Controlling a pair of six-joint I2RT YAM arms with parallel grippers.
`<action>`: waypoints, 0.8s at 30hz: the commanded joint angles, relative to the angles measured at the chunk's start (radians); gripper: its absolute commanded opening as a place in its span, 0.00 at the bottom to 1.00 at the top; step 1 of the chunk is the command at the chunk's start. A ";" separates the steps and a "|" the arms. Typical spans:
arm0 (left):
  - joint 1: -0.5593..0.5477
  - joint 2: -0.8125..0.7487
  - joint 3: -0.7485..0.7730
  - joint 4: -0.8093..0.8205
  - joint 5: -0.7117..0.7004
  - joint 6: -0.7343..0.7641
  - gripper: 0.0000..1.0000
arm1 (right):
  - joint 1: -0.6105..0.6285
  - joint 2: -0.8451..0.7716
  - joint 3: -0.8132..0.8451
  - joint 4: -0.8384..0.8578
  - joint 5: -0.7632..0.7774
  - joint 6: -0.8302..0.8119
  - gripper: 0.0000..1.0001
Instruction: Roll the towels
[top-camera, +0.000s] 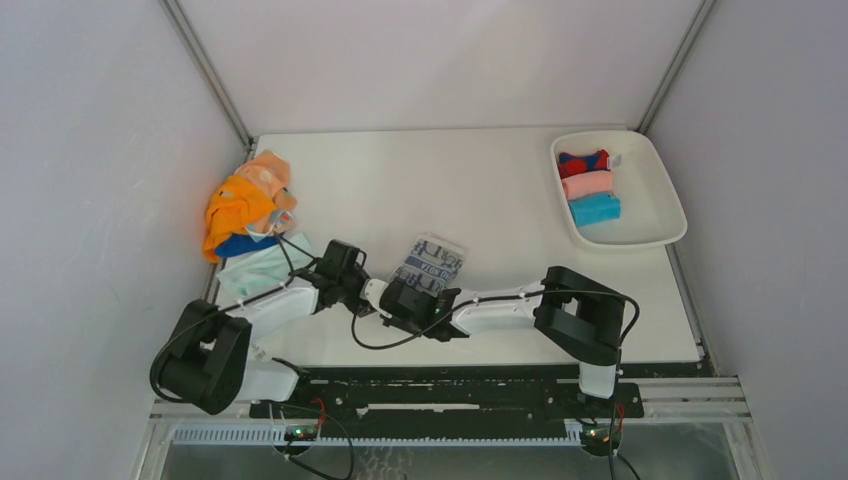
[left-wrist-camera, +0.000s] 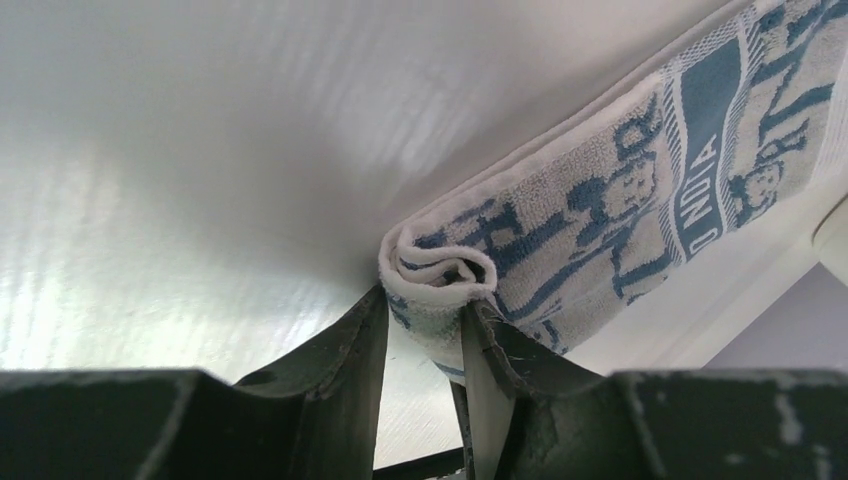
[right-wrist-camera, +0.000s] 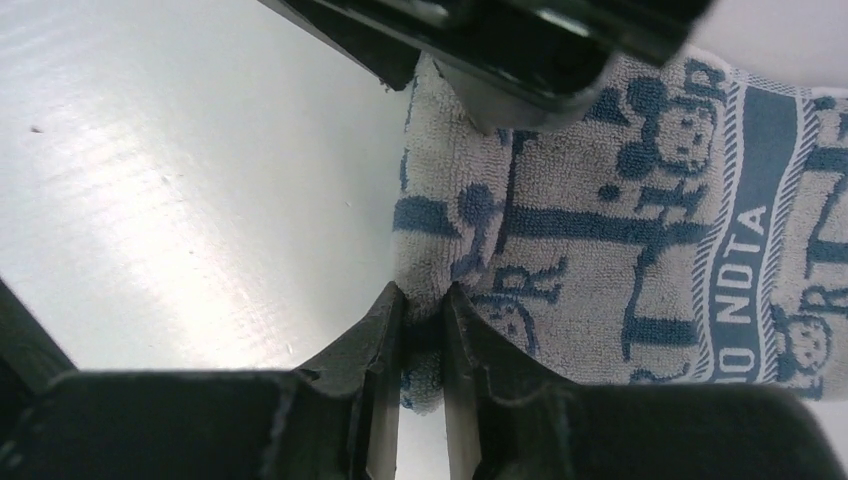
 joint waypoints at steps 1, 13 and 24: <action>0.044 -0.050 -0.076 -0.117 -0.092 0.057 0.39 | -0.002 0.040 -0.017 -0.034 -0.183 0.050 0.13; 0.061 -0.477 -0.135 -0.174 -0.125 -0.048 0.65 | -0.291 -0.041 -0.166 0.274 -0.881 0.333 0.01; 0.023 -0.601 -0.192 -0.135 -0.083 -0.130 0.67 | -0.489 0.160 -0.247 0.752 -1.244 0.821 0.01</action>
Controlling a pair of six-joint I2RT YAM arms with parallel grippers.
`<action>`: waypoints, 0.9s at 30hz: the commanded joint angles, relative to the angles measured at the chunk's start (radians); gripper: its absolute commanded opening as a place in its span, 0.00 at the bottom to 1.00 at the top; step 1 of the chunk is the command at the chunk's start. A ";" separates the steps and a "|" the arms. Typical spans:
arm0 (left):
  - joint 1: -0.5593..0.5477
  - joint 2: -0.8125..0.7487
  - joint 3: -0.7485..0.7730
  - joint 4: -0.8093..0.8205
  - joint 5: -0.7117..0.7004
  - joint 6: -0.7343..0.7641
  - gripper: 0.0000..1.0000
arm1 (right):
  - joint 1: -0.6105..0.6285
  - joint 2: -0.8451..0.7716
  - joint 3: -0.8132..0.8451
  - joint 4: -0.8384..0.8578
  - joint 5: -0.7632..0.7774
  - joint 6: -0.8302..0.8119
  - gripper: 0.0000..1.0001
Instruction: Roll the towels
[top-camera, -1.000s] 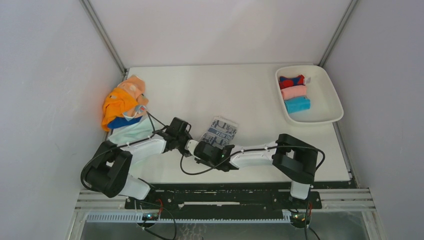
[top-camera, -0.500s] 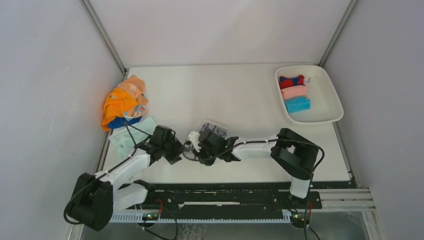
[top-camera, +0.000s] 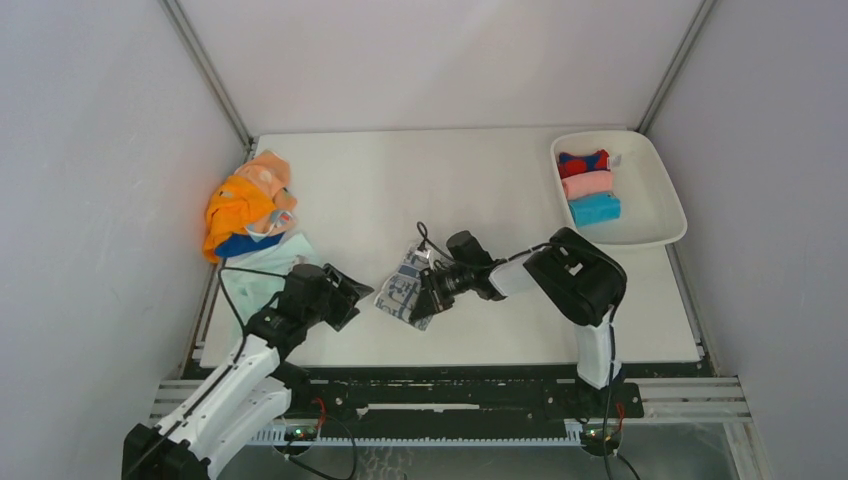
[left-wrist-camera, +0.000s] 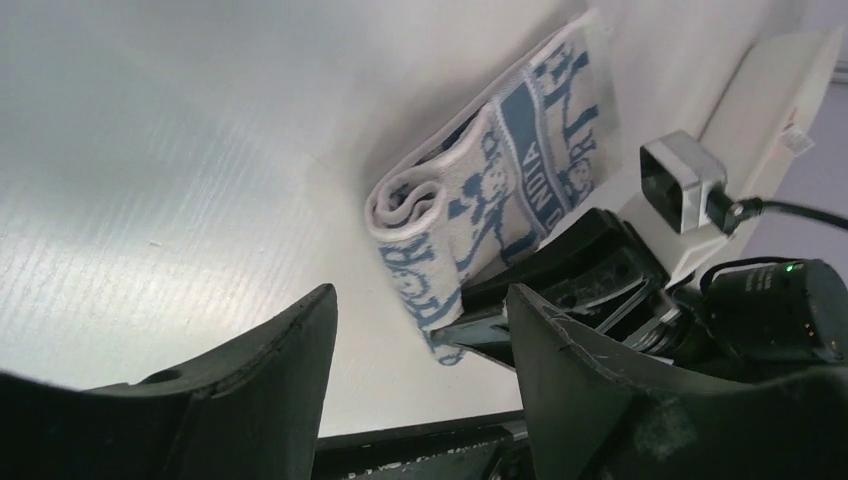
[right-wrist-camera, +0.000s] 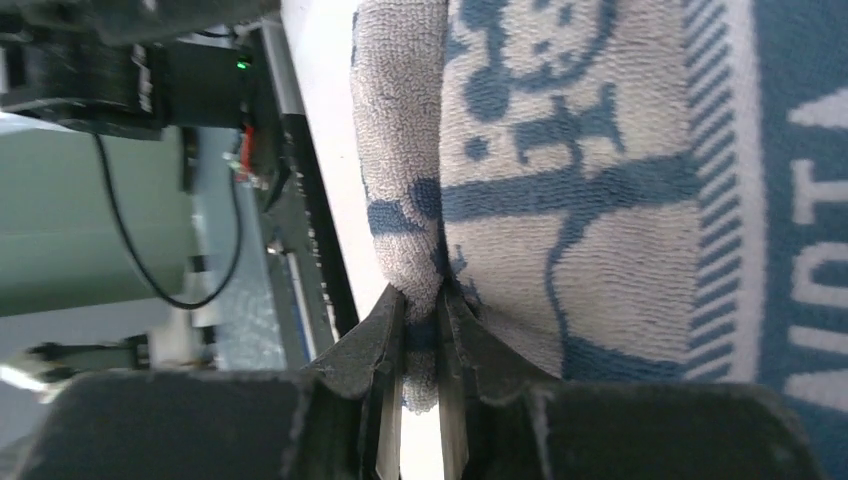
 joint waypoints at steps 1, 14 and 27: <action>-0.045 0.071 -0.016 0.044 0.016 -0.047 0.67 | -0.043 0.085 -0.030 0.236 -0.157 0.262 0.01; -0.121 0.338 0.037 0.244 0.018 -0.083 0.59 | -0.103 0.213 -0.043 0.300 -0.193 0.405 0.02; -0.128 0.472 0.051 0.277 -0.024 -0.062 0.37 | -0.087 0.159 -0.001 0.112 -0.158 0.263 0.07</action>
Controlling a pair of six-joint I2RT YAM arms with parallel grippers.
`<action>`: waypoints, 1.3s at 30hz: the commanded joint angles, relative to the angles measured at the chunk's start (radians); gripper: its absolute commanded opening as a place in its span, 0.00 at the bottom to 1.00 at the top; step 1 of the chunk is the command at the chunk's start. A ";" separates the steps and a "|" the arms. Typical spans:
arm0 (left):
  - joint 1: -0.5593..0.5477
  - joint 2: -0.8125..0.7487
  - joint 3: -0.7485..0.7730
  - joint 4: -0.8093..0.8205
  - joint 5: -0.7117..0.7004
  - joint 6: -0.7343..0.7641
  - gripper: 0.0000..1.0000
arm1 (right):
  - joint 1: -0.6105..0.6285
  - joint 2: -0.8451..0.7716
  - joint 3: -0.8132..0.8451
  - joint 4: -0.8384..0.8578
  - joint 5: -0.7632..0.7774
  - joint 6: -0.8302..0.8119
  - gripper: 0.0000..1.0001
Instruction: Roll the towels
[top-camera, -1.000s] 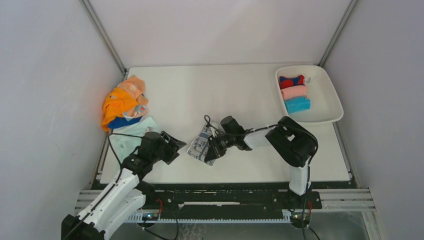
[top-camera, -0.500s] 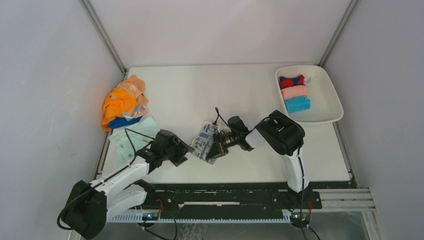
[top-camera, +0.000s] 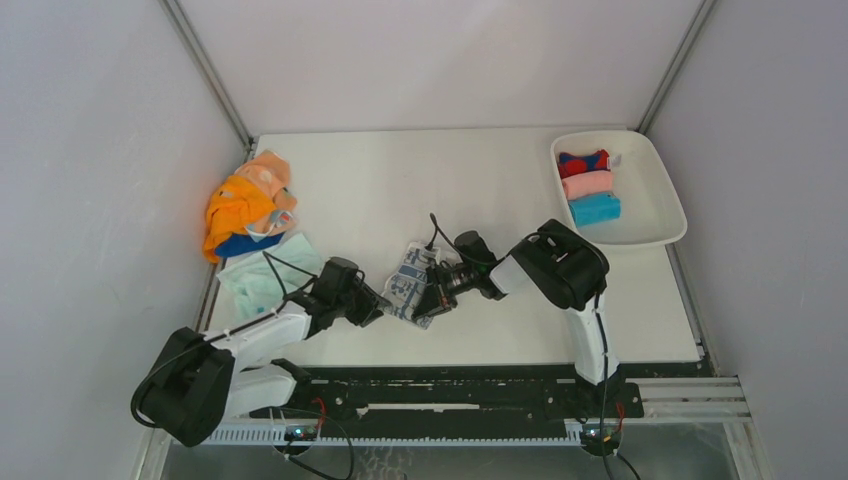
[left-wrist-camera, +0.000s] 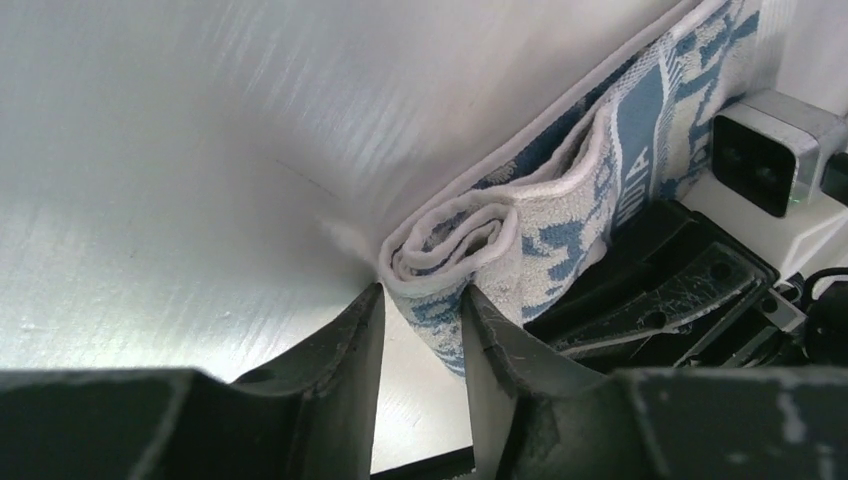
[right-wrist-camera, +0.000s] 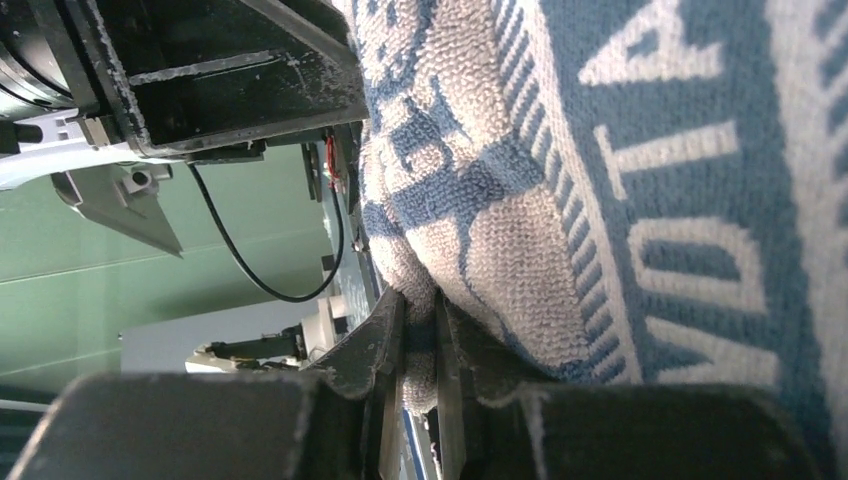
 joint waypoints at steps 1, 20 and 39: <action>-0.006 0.024 0.043 0.006 -0.037 0.016 0.32 | 0.016 -0.043 0.008 -0.180 0.069 -0.148 0.08; -0.005 -0.092 0.080 -0.196 -0.067 0.035 0.10 | 0.383 -0.525 0.124 -0.769 0.932 -0.881 0.55; -0.006 -0.095 0.077 -0.205 -0.041 0.022 0.10 | 0.693 -0.330 0.123 -0.629 1.445 -1.181 0.51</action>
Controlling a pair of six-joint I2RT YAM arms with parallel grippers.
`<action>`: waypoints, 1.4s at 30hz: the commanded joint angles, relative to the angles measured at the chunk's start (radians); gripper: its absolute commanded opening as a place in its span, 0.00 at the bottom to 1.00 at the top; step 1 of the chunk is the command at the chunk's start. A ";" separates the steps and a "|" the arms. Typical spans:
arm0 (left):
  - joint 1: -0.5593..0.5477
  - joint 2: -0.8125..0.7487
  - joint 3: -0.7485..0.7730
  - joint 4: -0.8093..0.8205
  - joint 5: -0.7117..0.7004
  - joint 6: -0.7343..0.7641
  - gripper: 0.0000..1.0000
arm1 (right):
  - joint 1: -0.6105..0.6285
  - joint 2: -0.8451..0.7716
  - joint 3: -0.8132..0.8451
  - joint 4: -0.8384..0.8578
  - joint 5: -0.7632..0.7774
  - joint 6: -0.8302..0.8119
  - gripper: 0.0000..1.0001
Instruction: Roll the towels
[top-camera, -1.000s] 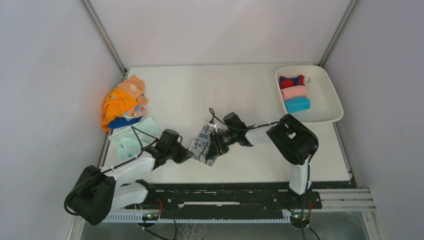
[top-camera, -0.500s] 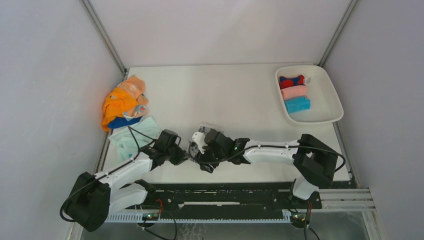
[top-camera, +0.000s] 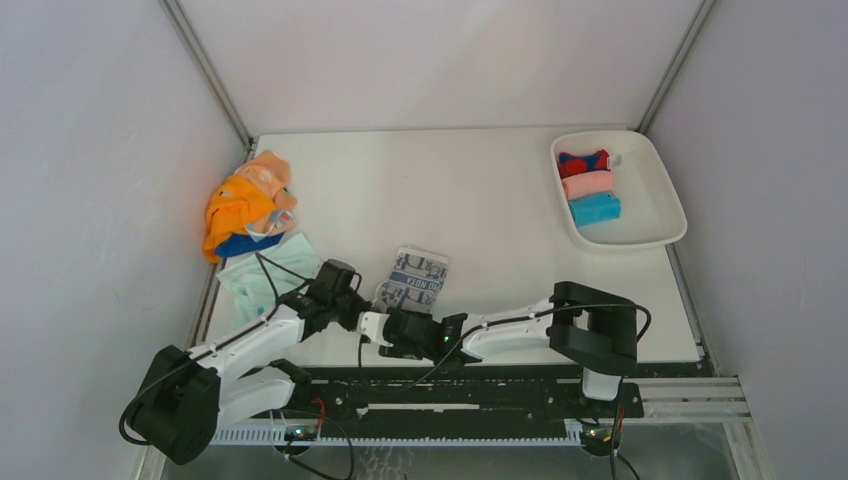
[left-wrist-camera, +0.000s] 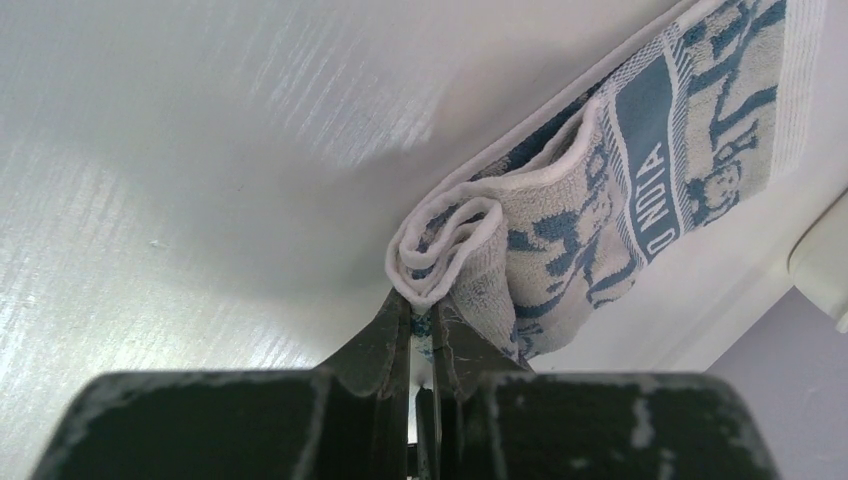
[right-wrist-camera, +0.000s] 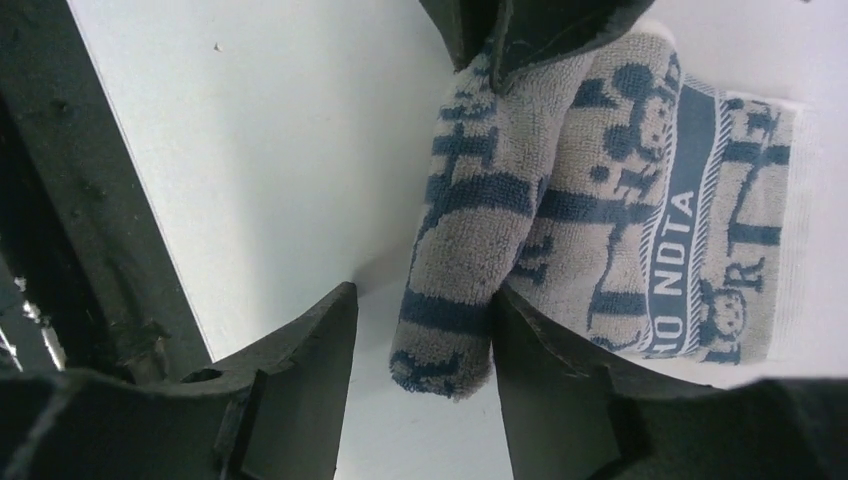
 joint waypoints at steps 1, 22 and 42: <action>-0.002 -0.008 0.053 -0.013 0.003 0.013 0.10 | 0.019 0.045 0.024 0.045 0.103 -0.067 0.49; 0.018 -0.317 -0.022 -0.094 -0.018 -0.032 0.58 | -0.439 0.018 -0.039 0.231 -1.030 0.437 0.00; 0.006 -0.057 0.002 0.103 0.030 -0.038 0.59 | -0.659 0.423 -0.129 0.923 -1.384 1.201 0.00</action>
